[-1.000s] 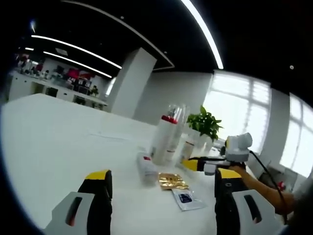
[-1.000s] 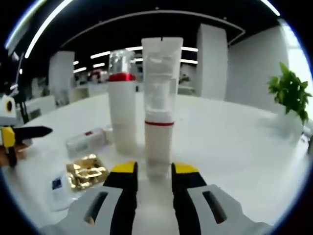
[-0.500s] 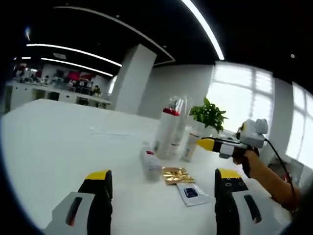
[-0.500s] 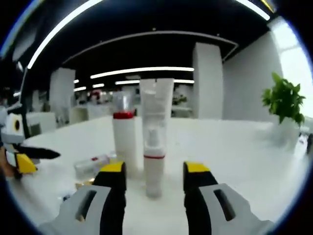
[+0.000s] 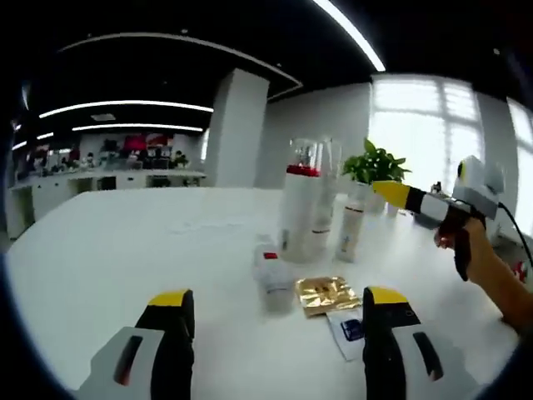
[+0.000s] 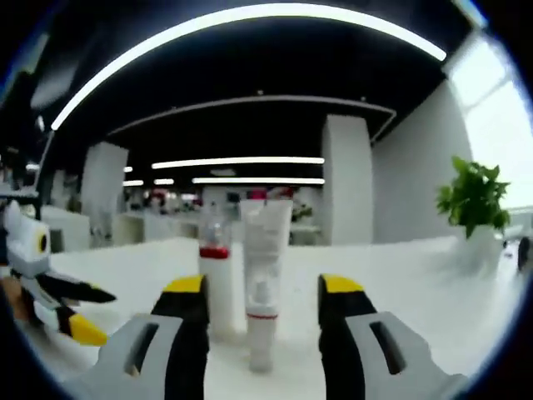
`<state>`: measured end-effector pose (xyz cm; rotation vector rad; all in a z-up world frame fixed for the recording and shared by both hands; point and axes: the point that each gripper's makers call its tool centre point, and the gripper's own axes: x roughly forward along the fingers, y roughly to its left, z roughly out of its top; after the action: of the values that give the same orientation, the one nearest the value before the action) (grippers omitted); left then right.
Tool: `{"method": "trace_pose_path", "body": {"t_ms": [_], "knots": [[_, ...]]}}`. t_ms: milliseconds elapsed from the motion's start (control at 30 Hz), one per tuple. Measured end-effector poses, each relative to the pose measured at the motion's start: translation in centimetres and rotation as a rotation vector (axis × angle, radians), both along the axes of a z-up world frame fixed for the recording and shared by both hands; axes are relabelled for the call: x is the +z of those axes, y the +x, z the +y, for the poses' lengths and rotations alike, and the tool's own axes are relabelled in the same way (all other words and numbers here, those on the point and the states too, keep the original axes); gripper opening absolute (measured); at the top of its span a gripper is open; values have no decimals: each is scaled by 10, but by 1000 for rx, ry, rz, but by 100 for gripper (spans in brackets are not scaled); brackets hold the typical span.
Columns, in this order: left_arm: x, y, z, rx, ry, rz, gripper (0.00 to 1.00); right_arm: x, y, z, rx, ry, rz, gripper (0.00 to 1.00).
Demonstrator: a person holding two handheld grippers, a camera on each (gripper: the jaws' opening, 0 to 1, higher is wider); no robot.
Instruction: Arrange the skincare products in the storage area until every visible bottle or jar stands upright without overlapping.
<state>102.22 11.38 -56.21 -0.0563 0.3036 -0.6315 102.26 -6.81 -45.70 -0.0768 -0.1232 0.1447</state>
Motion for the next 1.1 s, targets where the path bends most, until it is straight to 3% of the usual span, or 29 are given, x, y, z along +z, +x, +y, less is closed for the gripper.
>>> {"method": "trace_pose_path", "body": {"t_ms": [200,367,567,600,700,900,1100], "knots": [[-8,16,-14,21,101,-2,73,1,0,2,8,-1,-9,49],[-19,28,-22,30,147,27,68,-2,0,3,13,3,-3,47],[-31,23,-22,8,198,75,46,-2,0,3,12,6,-4,45],[-30,22,-23,13,169,88,43,-2,0,3,13,7,-5,45],[-29,20,-21,13,171,85,24,-4,0,4,16,10,2,44],[-22,19,-13,32,159,85,22,-6,1,6,24,11,10,42],[-1,16,4,50,22,122,21,0,-4,15,40,-1,-14,40]]}}
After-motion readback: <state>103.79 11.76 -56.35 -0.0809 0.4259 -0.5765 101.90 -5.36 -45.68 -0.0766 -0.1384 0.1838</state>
